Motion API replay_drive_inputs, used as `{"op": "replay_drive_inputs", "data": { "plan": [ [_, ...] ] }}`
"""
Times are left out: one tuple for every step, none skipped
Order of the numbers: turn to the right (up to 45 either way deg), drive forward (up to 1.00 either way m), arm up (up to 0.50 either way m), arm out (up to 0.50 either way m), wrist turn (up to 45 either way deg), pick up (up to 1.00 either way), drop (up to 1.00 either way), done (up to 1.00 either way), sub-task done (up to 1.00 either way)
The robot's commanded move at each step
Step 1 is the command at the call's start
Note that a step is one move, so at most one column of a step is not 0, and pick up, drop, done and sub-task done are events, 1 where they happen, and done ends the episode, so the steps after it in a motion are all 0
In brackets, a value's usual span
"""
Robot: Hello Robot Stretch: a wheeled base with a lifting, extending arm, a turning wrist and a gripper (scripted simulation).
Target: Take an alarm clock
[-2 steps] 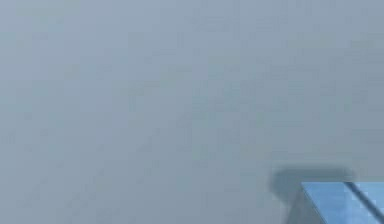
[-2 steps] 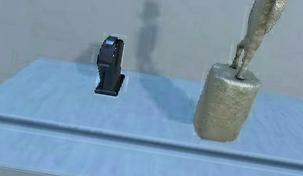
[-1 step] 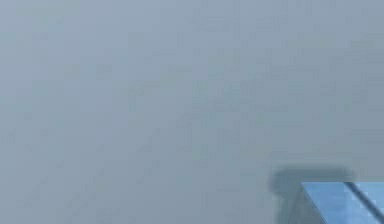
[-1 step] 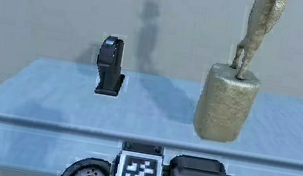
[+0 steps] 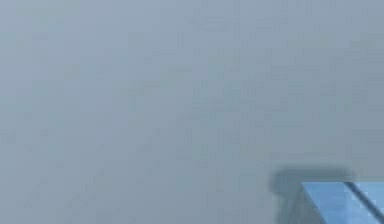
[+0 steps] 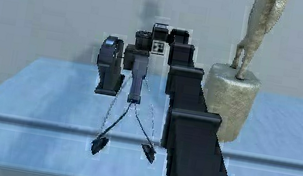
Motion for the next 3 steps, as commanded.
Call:
{"op": "replay_drive_inputs", "data": {
  "plan": [
    [0.0, 0.0, 0.0, 0.0, 45.0, 0.0, 0.0, 0.0, 0.0],
    [0.0, 0.0, 0.0, 0.0, 45.0, 0.0, 0.0, 0.0, 0.0],
    [0.0, 0.0, 0.0, 0.0, 45.0, 0.0, 0.0, 0.0, 0.0]
  ]
}}
